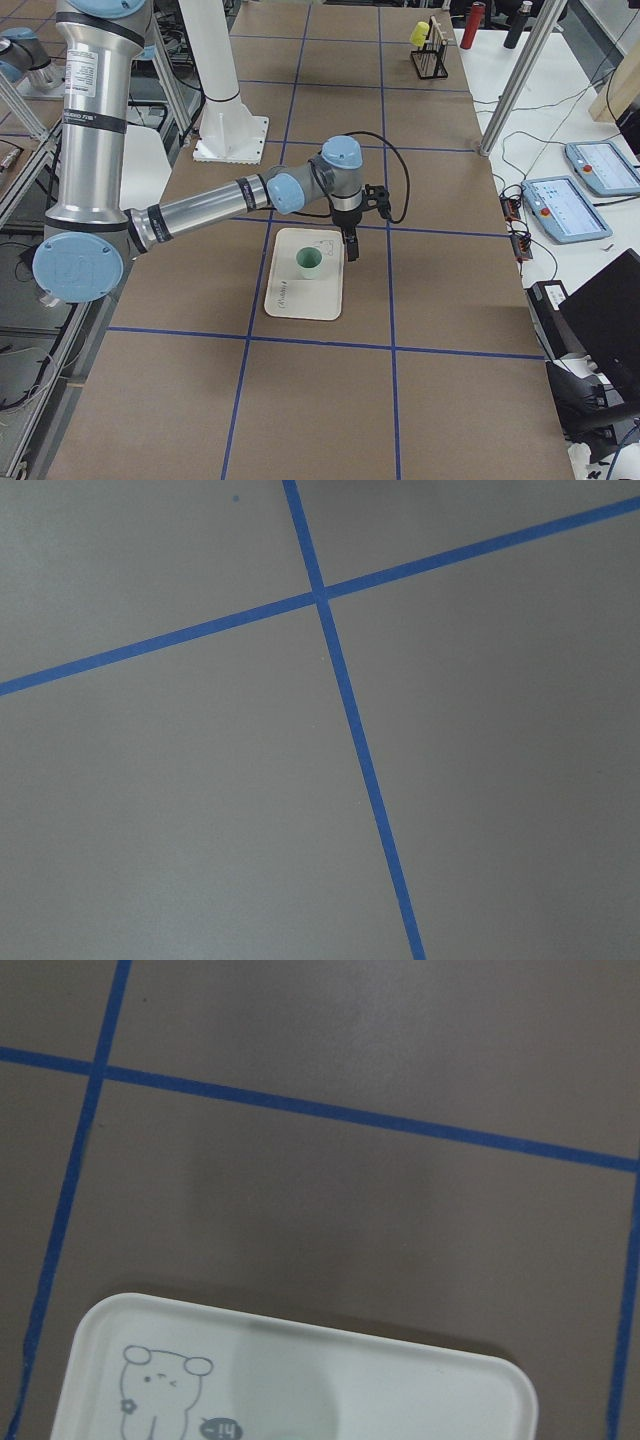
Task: Left arm grabs green cup and hands to right arm on tray
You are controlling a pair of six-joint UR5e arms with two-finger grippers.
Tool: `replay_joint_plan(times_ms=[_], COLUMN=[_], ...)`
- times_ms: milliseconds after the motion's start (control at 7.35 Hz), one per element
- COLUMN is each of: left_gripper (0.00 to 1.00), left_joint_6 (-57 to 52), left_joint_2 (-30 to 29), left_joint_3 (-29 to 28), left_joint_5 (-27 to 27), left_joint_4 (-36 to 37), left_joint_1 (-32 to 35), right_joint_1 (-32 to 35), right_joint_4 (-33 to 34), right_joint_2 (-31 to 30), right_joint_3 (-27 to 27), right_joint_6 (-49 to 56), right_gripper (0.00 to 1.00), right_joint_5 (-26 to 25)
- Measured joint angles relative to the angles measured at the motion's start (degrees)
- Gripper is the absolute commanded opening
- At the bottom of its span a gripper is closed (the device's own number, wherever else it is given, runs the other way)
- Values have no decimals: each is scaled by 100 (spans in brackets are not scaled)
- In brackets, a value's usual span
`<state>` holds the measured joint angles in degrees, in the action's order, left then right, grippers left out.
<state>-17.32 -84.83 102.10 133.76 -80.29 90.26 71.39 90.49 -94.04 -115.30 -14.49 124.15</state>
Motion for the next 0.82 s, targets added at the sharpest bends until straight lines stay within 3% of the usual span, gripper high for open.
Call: replay_joint_plan(times_ms=[272,544,816], left_gripper=[100,100,100], left_joint_6=[-22,-12,137], left_joint_2=[14,32,86], left_joint_3=[-95,-273,-419], left_joint_5=[20,25,41], left_joint_4=[-9,-265,-588], left_joint_1=[0,31,161], right_joint_1=[974,1734,2143], right_joint_4=[1009,1174,1184], right_joint_2=[493,583,532], right_joint_3=[538,1393,1823], right_joint_6=[1612,2884,3505], right_gripper=[100,100,100], right_joint_5=[424,678,679])
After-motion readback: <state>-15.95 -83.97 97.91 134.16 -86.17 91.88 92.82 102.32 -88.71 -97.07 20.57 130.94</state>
